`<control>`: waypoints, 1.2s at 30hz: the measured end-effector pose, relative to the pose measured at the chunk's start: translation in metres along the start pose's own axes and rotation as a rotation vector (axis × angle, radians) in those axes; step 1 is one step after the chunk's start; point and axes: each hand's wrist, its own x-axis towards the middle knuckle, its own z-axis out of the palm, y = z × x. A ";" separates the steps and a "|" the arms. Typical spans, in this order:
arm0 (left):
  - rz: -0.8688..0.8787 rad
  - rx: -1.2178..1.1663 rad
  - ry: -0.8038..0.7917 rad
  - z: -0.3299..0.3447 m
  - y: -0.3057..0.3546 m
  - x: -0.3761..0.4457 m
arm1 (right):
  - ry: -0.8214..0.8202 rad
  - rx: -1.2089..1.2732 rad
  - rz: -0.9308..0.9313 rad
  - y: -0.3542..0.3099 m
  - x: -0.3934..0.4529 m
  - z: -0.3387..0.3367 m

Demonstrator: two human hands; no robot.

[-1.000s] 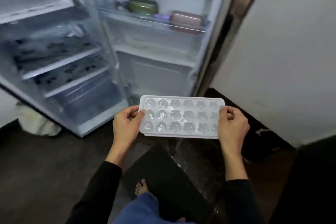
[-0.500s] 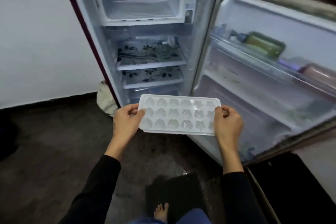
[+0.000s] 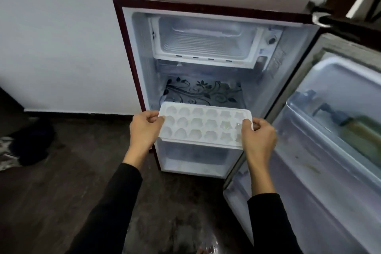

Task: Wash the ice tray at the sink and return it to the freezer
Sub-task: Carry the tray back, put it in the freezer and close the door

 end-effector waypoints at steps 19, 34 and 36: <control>0.183 0.184 0.136 0.071 0.084 0.190 | 0.000 -0.075 -0.265 -0.069 0.177 0.112; 0.240 0.430 0.130 0.129 0.138 0.296 | -0.011 -0.168 -0.269 -0.103 0.281 0.169; 0.236 0.431 0.135 0.134 0.141 0.303 | -0.019 -0.175 -0.262 -0.105 0.288 0.175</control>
